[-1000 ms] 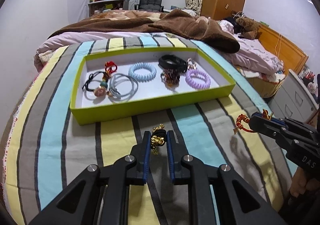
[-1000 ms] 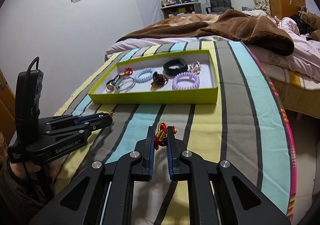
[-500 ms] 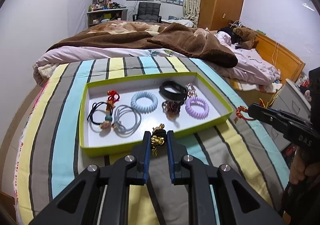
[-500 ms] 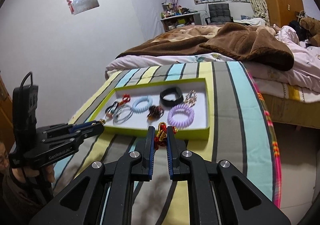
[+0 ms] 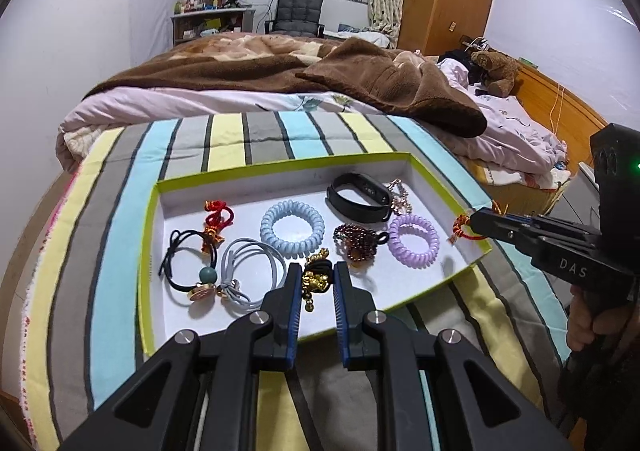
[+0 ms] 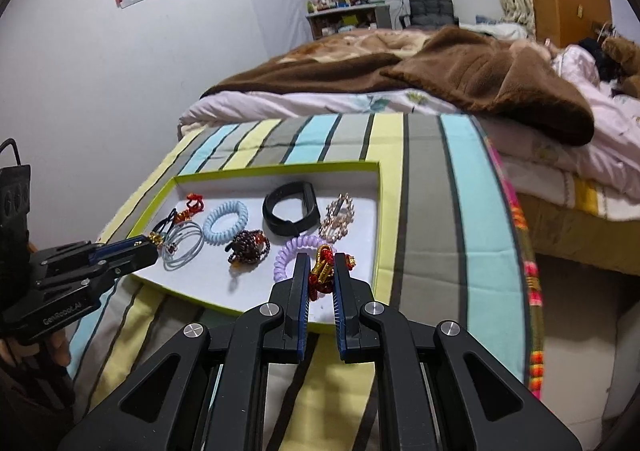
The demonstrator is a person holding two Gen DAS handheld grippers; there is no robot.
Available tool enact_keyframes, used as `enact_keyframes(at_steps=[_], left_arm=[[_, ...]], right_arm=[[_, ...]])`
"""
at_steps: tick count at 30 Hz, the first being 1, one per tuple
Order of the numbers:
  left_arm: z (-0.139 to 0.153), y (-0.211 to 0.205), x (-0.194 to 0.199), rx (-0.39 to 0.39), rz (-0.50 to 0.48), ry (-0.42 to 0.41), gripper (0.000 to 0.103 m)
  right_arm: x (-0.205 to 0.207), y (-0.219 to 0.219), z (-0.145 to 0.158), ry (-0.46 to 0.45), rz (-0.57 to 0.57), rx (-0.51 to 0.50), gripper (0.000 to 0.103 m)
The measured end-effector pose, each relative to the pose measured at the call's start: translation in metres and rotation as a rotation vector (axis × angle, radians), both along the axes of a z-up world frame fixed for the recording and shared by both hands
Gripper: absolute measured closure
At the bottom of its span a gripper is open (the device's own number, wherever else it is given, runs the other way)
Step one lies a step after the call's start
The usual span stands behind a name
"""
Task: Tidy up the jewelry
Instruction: 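Lower the gold charm and red charm into the green box and open both grippers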
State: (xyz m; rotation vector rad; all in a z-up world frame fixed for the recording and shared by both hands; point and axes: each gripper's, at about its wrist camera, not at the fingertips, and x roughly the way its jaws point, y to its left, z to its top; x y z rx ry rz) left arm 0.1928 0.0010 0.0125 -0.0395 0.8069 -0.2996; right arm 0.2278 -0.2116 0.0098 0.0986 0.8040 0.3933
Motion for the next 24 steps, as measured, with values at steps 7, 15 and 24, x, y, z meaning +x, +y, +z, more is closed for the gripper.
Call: enact_keyframes(at_steps=[7, 15, 24], left_arm=[[-0.014, -0.001, 0.011, 0.006, 0.009, 0.040, 0.087], [-0.024, -0.005, 0.018, 0.002, 0.000, 0.071, 0.087], [-0.027, -0.007, 0.019, 0.006, -0.002, 0.081, 0.086]], right_arm=[[0.012, 0.006, -0.014, 0.035, 0.009, -0.069, 0.092], [0.014, 0.014, -0.021, 0.040, 0.030, -0.162, 0.092], [0.015, 0.021, -0.026, 0.055, 0.045, -0.206, 0.092]])
